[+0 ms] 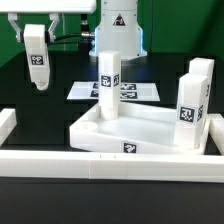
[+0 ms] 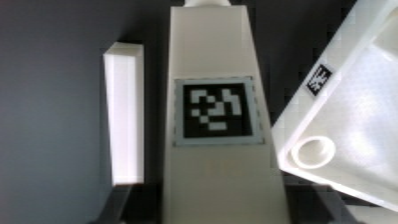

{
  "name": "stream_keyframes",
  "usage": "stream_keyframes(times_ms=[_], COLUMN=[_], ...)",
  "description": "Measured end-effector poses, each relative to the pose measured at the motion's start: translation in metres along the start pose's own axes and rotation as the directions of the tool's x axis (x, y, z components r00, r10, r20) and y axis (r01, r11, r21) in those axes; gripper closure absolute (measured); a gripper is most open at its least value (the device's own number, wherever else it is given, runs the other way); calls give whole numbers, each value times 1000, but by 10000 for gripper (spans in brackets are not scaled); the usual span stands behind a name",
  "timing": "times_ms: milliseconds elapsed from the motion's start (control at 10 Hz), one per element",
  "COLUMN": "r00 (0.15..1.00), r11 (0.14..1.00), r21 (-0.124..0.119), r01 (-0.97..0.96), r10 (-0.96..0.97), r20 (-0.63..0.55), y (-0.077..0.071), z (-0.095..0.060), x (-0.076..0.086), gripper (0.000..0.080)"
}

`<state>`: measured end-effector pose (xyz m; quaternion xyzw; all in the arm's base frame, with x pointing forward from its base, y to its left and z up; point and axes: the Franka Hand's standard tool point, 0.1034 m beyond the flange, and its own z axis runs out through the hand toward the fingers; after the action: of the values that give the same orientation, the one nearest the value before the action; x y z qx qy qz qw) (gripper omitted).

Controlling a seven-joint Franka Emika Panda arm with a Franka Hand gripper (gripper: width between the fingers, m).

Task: Assemble desk

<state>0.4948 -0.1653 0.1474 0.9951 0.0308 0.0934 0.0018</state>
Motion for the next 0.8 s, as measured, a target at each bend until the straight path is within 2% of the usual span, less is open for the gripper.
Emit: stream_keyframes(times_ms=[300, 400, 500, 600, 800], r00=[1000, 1000, 999, 999, 999], r11=[1000, 1000, 998, 998, 999], r21=[1, 18, 42, 49, 27], r01=[-2, -25, -43, -49, -38], r10=[2, 25, 42, 50, 39], r20=[2, 10, 9, -3, -32], y=[-1, -9, -22, -30, -25], z=[1, -1, -10, -17, -16], x=[0, 6, 25, 41, 42], gripper=[509, 509, 509, 509, 509])
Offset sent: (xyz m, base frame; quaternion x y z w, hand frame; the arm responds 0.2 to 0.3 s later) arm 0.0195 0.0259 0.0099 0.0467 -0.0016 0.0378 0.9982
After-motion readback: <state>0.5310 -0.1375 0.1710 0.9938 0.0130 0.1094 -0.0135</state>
